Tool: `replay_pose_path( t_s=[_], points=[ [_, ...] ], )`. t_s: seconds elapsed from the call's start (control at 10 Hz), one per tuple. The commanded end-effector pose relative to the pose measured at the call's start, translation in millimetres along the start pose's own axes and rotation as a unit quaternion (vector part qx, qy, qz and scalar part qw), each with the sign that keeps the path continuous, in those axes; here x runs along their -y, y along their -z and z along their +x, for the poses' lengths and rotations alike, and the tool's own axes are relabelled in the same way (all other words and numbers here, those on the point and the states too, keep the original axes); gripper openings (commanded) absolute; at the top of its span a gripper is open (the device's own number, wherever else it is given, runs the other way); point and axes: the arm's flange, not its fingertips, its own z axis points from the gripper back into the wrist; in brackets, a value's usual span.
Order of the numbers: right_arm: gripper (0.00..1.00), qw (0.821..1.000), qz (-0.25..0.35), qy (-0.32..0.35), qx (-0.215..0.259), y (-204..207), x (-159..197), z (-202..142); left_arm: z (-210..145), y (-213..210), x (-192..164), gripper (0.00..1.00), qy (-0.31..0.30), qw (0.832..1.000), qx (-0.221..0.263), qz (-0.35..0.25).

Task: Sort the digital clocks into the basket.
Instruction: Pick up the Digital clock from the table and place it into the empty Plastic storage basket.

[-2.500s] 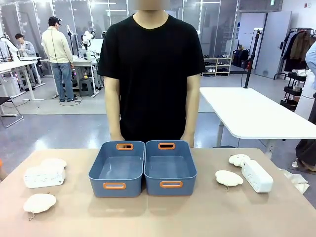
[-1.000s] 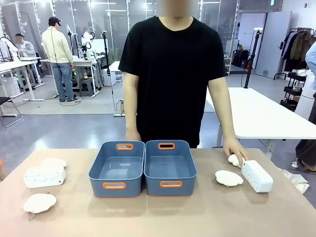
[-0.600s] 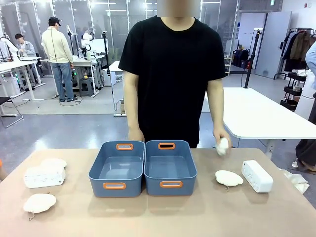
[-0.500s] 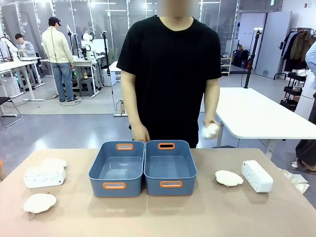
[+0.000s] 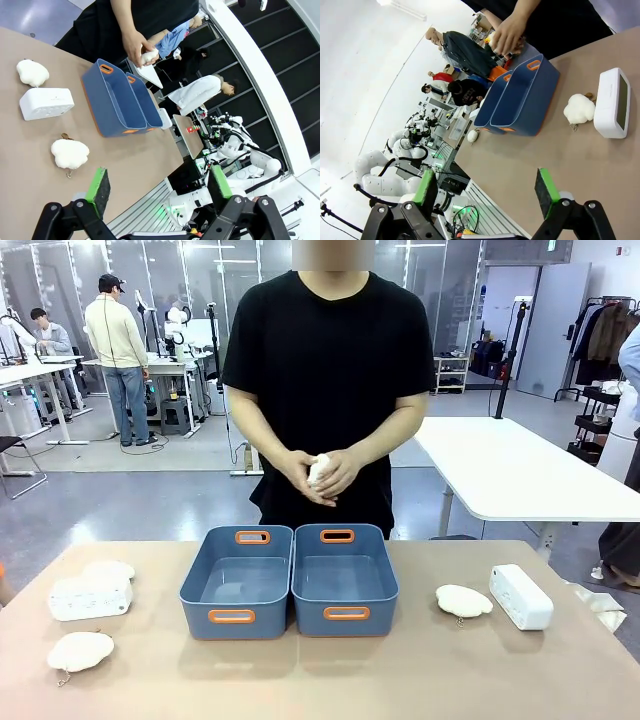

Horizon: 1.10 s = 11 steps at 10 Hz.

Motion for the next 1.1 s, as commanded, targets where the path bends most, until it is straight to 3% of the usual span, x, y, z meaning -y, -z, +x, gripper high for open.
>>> replay_pose_path(
  t_s=[0.0,1.0],
  points=[
    [1.0,1.0,0.003,0.002,0.002,-0.5,-1.3,0.9,-1.3,-3.5,0.8,1.0,0.005,1.0,-0.006,-0.006],
    [1.0,1.0,0.003,0.002,0.002,-0.5,-1.3,0.9,0.0,0.0,0.0,1.0,0.0,1.0,0.0,0.0]
  ],
)
